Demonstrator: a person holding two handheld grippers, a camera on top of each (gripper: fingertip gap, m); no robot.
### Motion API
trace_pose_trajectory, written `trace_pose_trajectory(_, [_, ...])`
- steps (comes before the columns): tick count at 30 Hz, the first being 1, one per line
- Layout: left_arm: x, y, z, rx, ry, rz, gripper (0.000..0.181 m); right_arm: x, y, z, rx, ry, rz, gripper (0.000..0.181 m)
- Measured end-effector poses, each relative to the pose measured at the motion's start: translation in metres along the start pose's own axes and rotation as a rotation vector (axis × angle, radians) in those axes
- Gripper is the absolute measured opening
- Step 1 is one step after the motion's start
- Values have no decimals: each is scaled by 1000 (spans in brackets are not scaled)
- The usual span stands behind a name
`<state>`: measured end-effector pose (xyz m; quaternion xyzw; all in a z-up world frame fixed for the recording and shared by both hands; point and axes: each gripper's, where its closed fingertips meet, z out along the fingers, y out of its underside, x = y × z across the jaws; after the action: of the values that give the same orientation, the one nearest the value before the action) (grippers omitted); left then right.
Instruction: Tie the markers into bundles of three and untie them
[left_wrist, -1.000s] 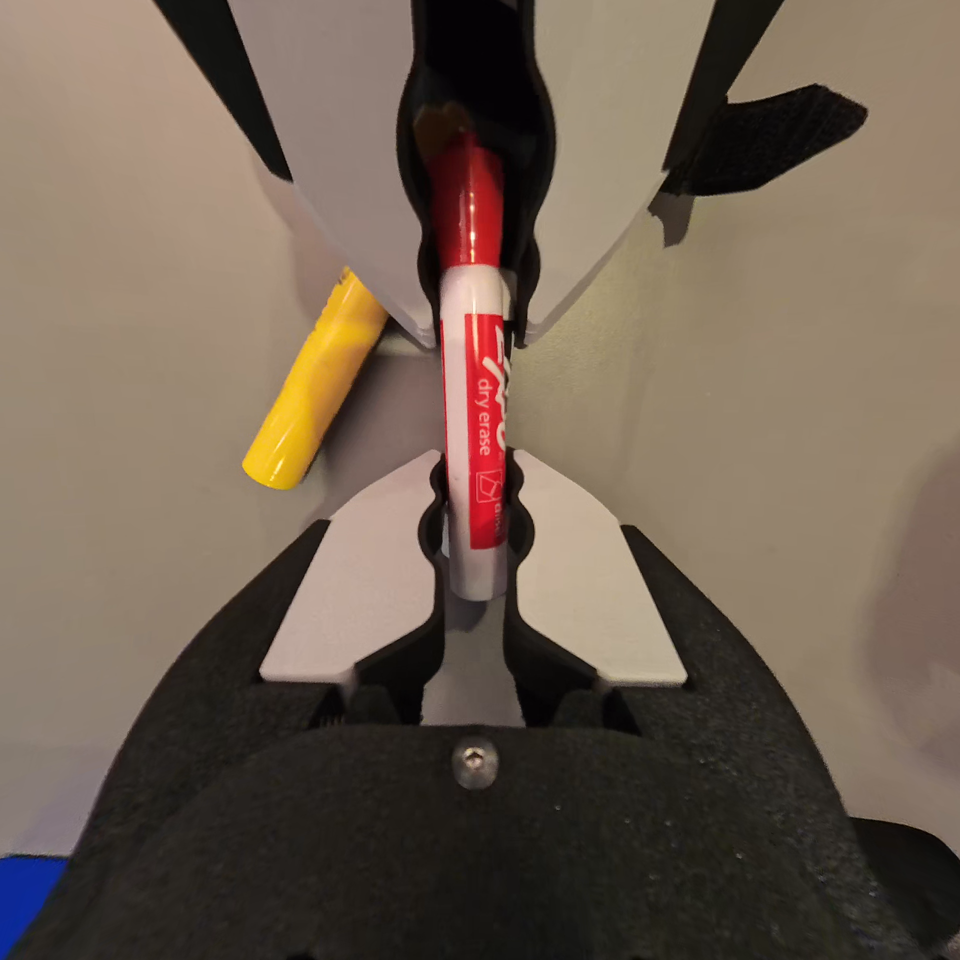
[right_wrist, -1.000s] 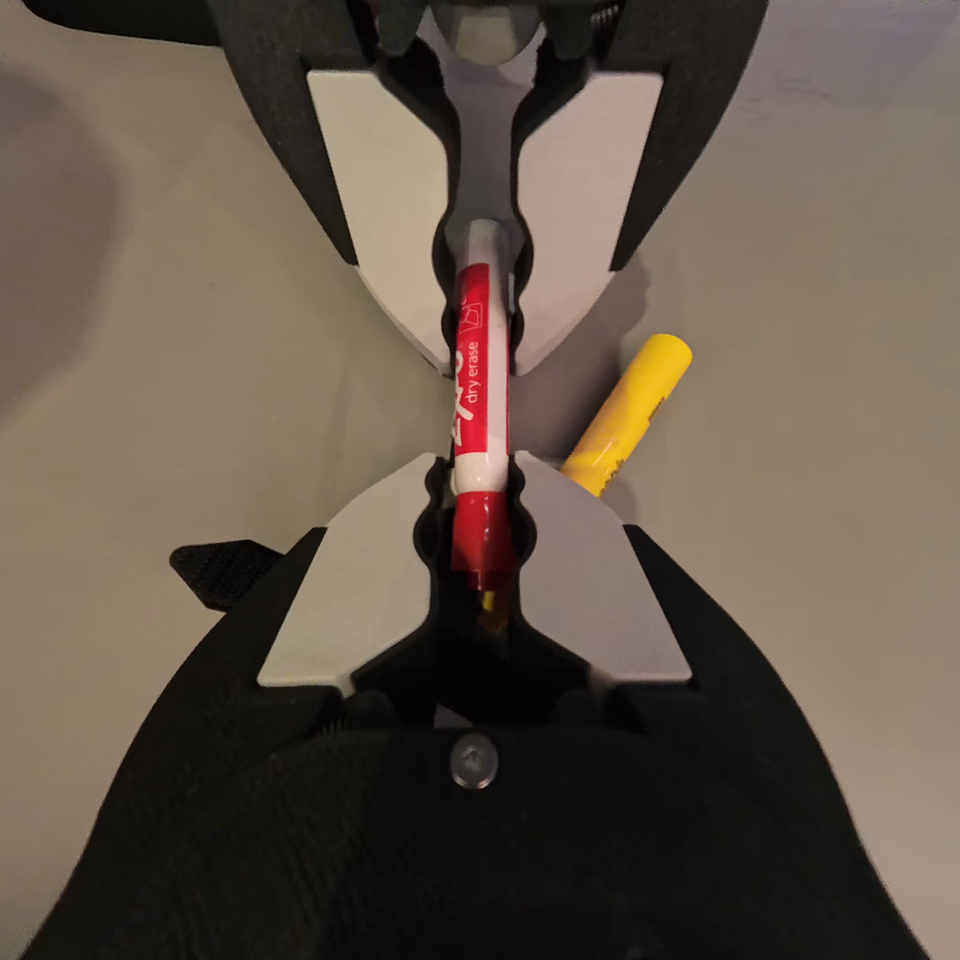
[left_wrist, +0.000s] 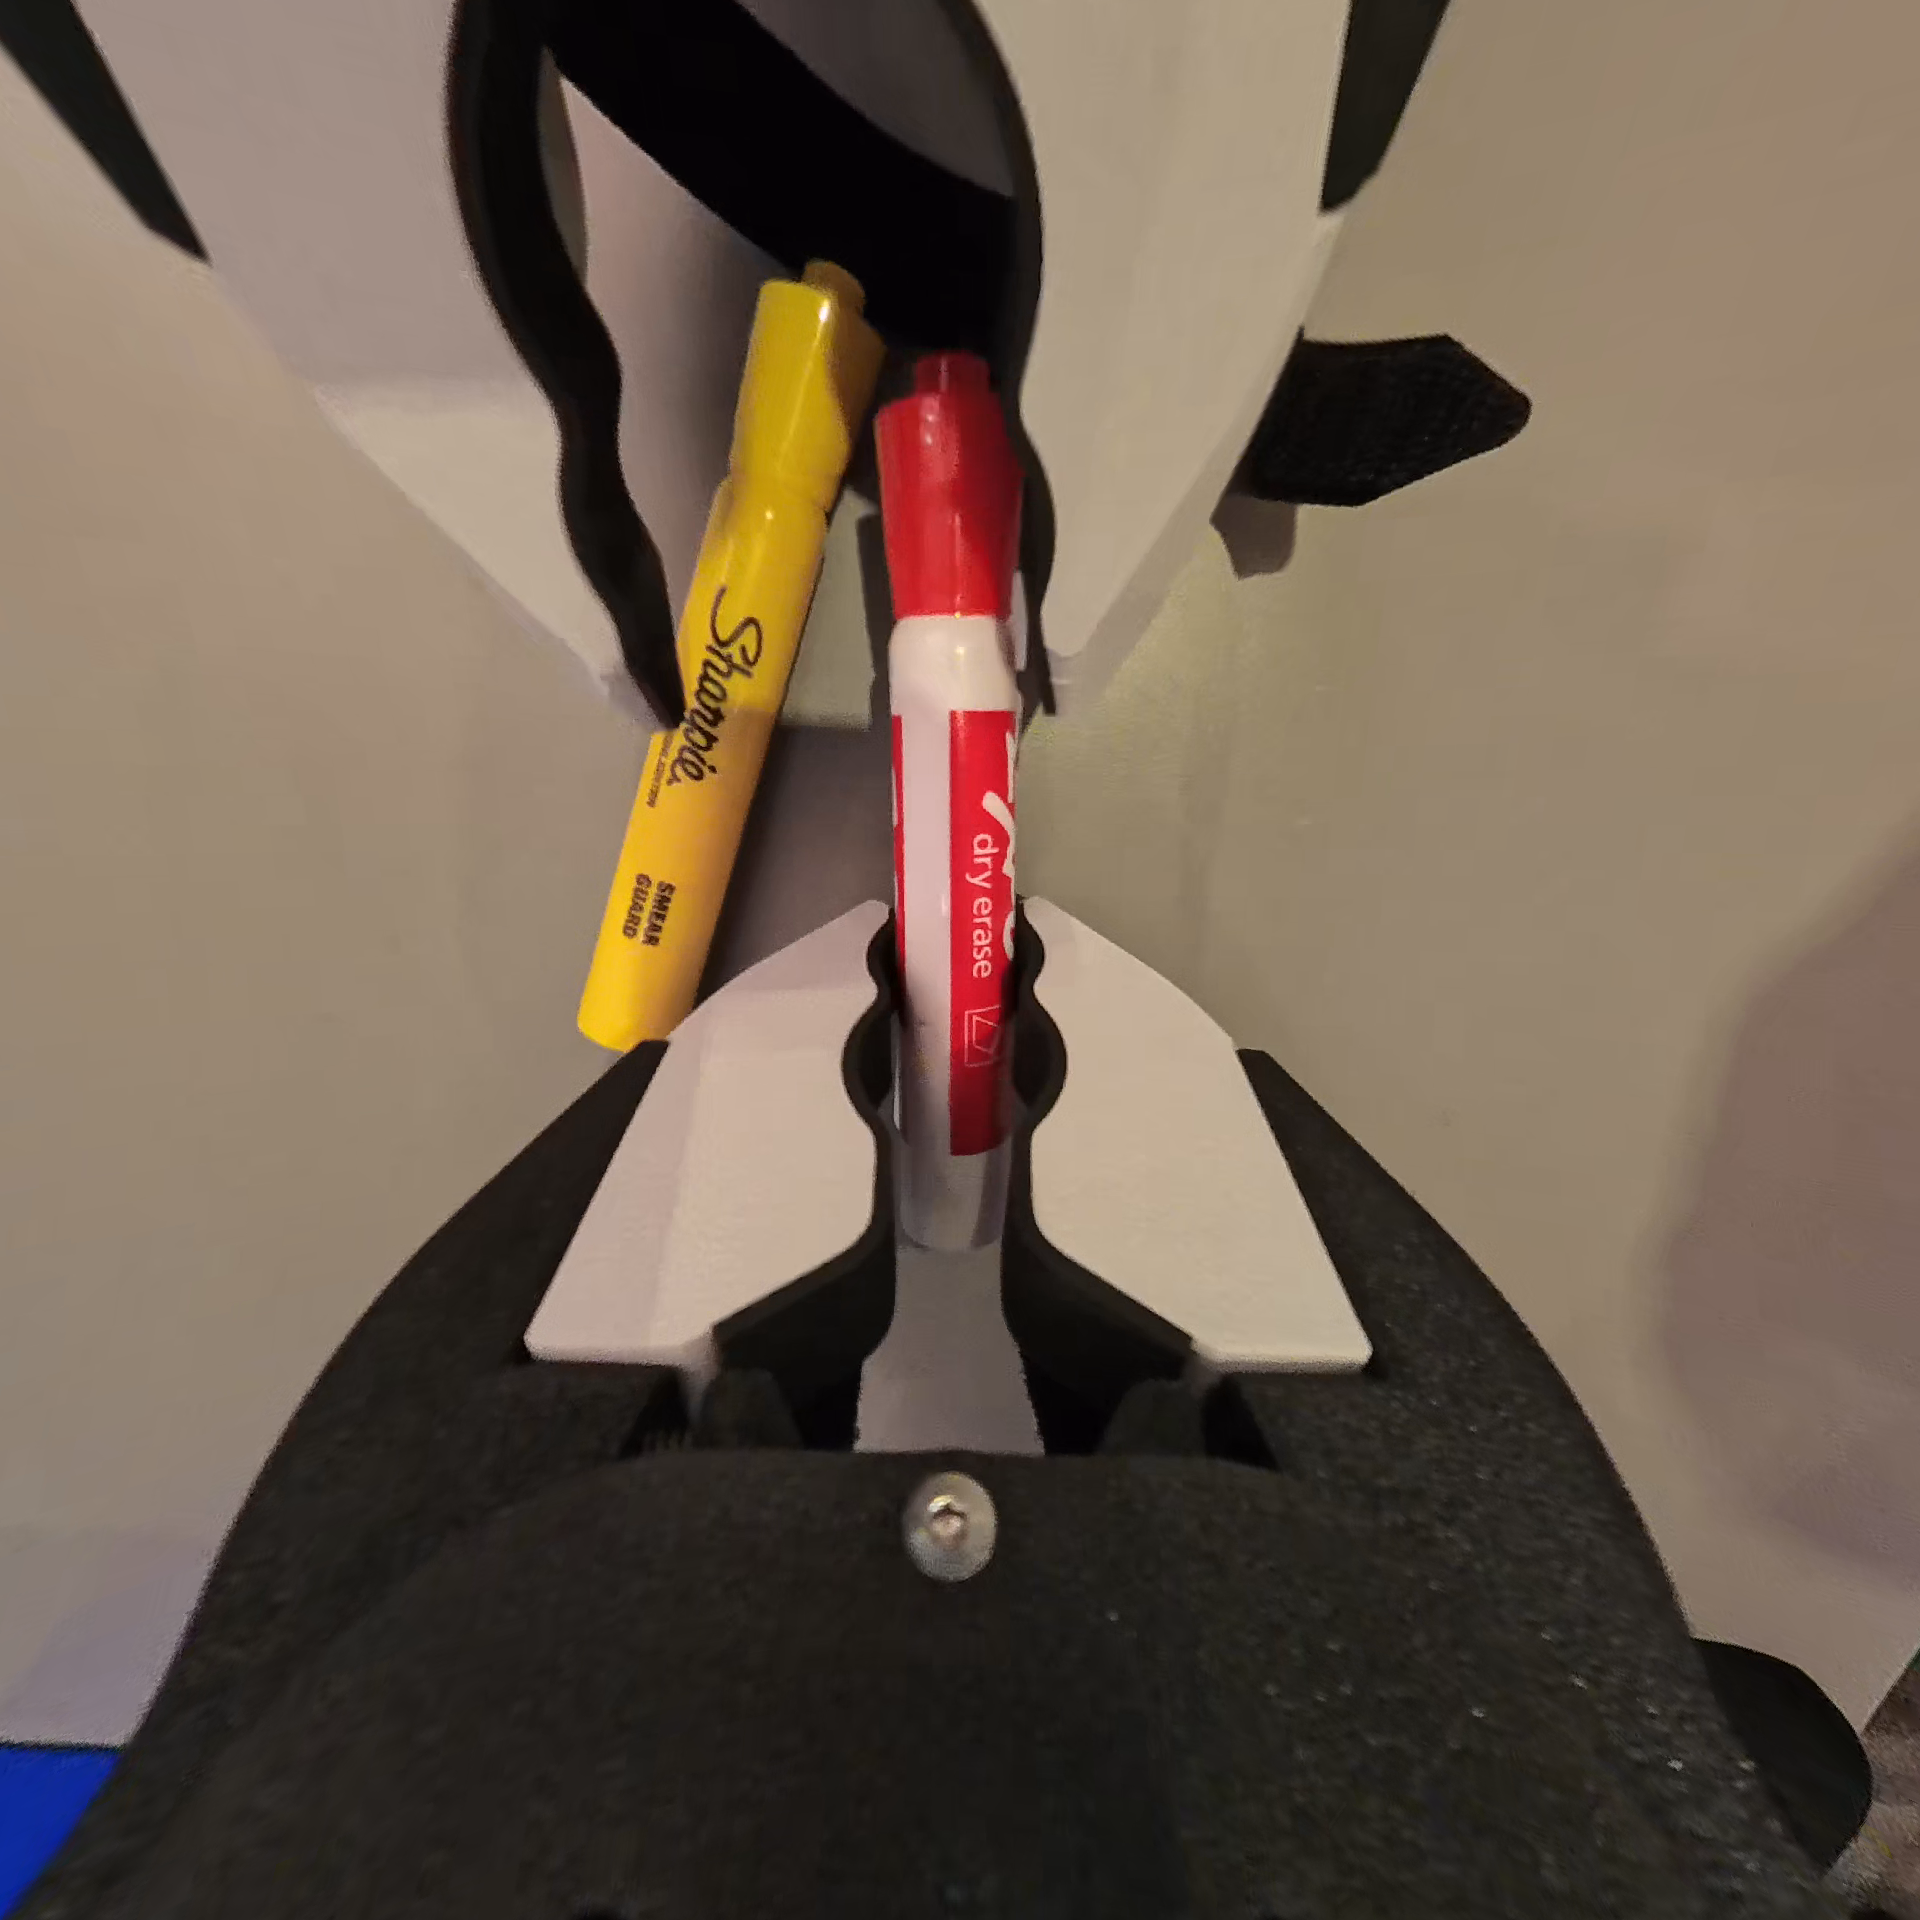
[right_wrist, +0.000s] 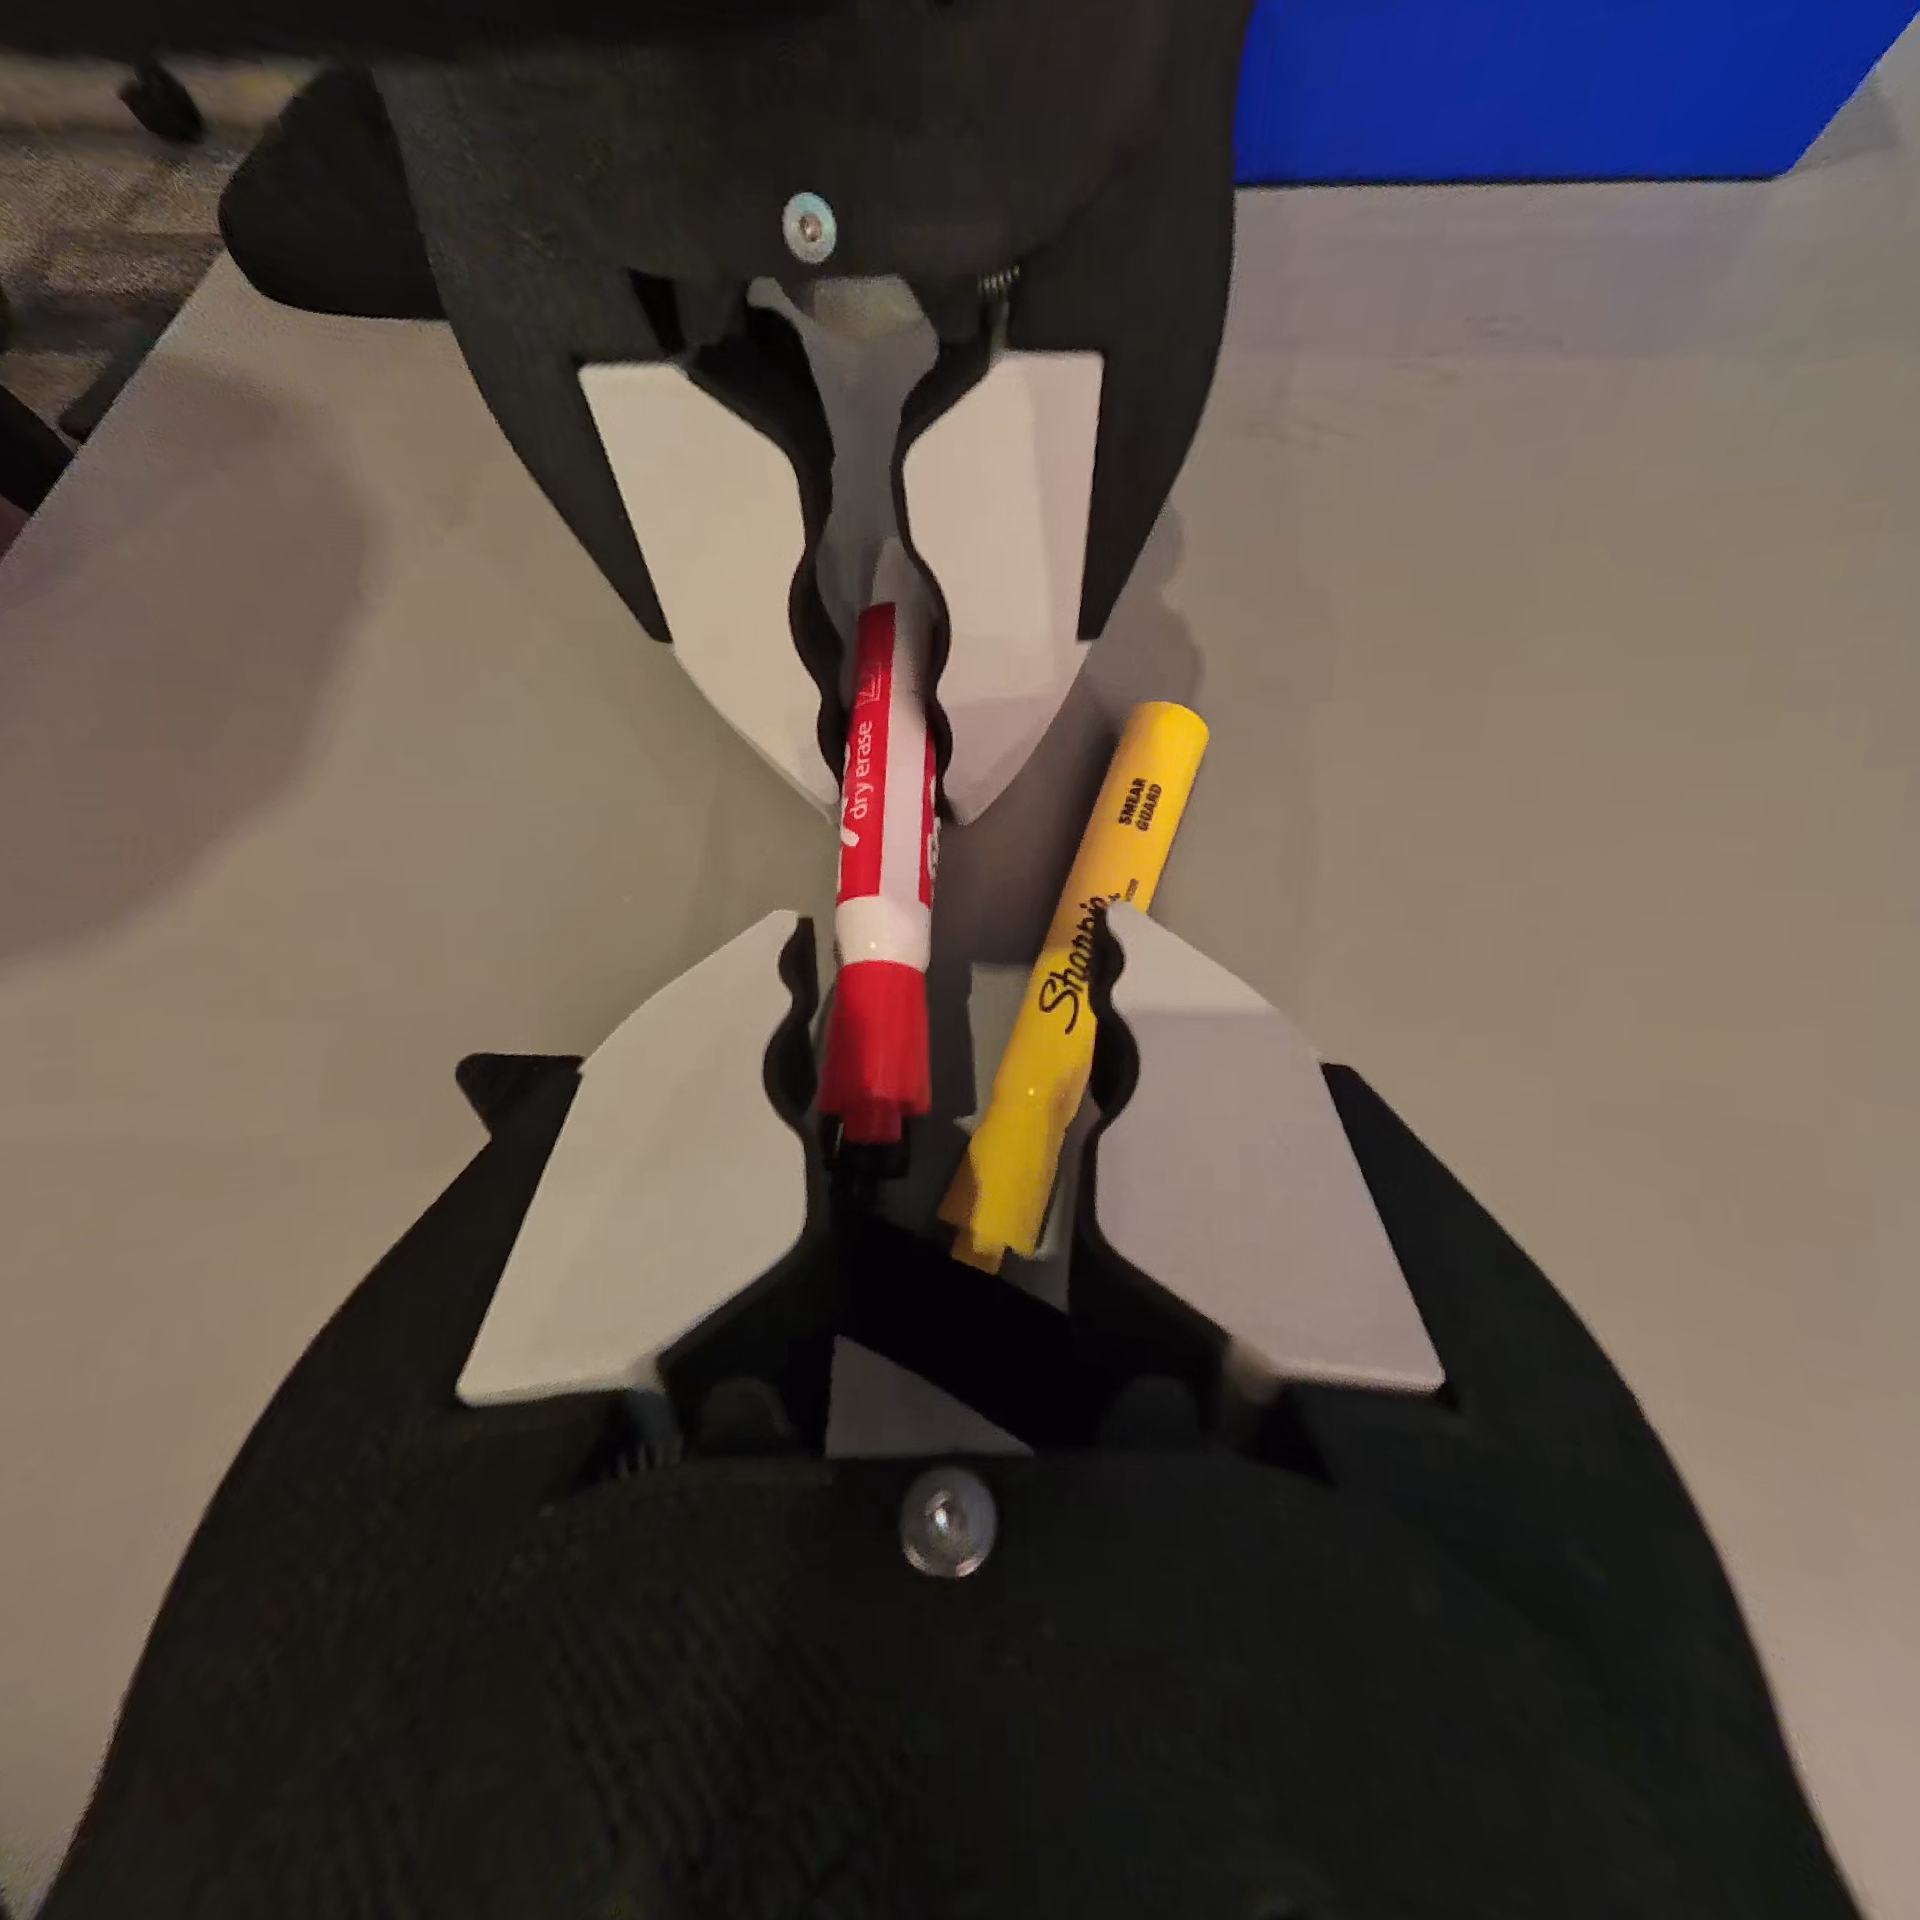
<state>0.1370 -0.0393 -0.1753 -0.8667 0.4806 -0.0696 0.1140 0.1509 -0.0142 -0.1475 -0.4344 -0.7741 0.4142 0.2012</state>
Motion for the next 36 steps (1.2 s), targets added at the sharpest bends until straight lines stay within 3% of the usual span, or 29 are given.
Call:
trace_pose_trajectory(7, [-8,5,-12,-2,-35,-2,18,-5,-12,-12,33,-14,0,52])
trace_pose_trajectory(11, [-10,9,-21,-30,-33,-4,18,-9,-8,-5,-70,14,-50,50])
trace_pose_trajectory(16, [-3,7,-28,-44,-9,13,18,-12,-10,8,-104,16,-90,24])
trace_pose_trajectory(21, [3,-2,-36,12,31,-2,18,-19,-10,9,-93,-47,-20,21])
trace_pose_trajectory(27, [11,1,-37,-14,74,8,18,-27,-7,16,-103,-137,120,20])
trace_pose_trajectory(32, [8,3,-35,-6,76,6,18,-26,-4,22,-112,-163,180,19])
trace_pose_trajectory(36, [-1,0,-47,47,22,19,22,-23,-15,15,-29,-194,265,19])
